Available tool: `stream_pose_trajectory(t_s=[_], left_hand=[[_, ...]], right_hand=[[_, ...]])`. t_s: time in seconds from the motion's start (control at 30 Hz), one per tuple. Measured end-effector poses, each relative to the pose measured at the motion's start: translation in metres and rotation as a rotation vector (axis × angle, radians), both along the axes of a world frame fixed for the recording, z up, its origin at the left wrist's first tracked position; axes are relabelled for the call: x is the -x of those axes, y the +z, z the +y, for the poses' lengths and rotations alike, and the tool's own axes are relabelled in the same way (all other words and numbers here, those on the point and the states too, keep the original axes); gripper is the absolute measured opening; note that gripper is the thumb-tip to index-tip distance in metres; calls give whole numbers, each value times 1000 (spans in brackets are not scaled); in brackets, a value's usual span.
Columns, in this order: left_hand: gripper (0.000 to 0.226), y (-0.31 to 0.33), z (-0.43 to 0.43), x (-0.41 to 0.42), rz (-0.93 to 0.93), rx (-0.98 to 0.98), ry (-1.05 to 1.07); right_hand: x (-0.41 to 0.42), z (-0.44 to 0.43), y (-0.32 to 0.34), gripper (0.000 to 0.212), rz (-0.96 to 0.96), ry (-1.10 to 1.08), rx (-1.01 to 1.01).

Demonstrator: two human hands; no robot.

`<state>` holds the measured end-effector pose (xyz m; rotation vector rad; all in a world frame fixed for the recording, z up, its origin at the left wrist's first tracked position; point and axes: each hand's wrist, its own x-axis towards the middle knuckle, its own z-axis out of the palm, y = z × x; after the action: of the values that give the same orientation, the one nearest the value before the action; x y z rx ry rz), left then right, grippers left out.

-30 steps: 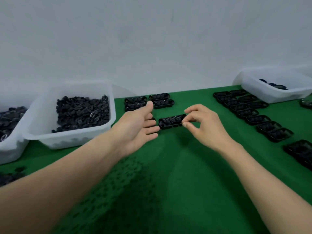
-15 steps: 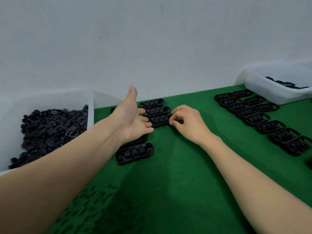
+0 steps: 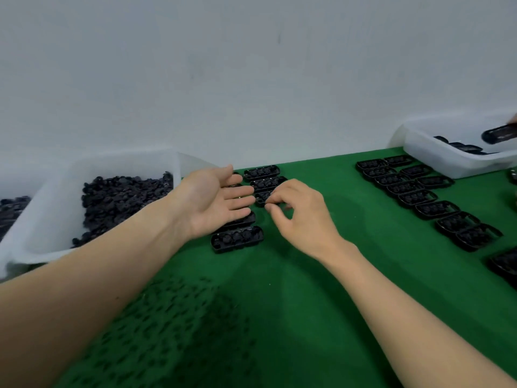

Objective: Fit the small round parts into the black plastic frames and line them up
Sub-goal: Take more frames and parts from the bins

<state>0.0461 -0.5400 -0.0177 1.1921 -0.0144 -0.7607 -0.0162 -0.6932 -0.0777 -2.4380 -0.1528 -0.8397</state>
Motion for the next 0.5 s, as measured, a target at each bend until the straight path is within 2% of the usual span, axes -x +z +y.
stream_pose_trajectory(t_s=[0.1, 0.27, 0.37, 0.5], left_hand=[[31, 1, 47, 34, -87, -32, -28], [26, -18, 190, 114, -341, -162, 71], [26, -38, 282, 160, -369, -252, 282], [23, -65, 372, 220, -283, -308, 609]], right_hand=[[40, 45, 13, 5, -29, 160, 14], [106, 116, 21, 12, 130, 464, 193], [125, 156, 31, 18, 222, 601, 305], [126, 222, 40, 15, 269, 737, 409]])
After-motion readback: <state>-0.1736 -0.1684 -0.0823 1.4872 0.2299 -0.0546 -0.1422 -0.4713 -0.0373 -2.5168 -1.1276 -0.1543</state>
